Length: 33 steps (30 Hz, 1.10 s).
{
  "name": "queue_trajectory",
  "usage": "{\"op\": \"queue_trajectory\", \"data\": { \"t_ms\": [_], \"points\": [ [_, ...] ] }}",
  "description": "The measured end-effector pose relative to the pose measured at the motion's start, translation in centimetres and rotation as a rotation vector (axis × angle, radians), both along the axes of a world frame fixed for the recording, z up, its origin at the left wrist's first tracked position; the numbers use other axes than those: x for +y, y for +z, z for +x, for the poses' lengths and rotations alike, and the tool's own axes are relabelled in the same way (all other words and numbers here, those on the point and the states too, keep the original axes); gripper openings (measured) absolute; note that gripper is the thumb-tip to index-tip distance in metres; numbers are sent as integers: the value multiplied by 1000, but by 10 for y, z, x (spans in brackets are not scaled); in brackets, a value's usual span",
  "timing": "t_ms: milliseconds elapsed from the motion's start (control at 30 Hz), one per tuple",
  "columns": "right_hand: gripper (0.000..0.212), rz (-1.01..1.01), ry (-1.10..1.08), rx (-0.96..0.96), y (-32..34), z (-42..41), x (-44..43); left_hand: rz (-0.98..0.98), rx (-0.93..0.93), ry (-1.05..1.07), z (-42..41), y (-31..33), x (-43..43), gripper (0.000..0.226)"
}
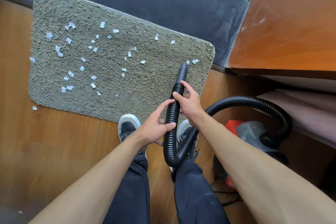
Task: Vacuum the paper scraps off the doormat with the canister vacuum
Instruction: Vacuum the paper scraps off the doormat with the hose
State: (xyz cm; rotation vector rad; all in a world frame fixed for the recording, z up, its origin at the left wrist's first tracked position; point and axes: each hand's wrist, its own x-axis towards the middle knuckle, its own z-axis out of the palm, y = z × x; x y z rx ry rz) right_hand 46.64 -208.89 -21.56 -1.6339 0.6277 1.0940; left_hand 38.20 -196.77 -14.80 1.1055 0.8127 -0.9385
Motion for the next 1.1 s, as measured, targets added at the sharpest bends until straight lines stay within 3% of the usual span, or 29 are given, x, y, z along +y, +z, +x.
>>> {"op": "queue_trajectory", "data": {
  "t_ms": [500,1100],
  "points": [
    [58,-33,-113,-31,-2,11,-26,-28,-26,-90,21,-1,-19,68],
    [60,9,-61,-50,-3,14,-3,21,-29,-62,18,-7,-3,67]
  ]
}}
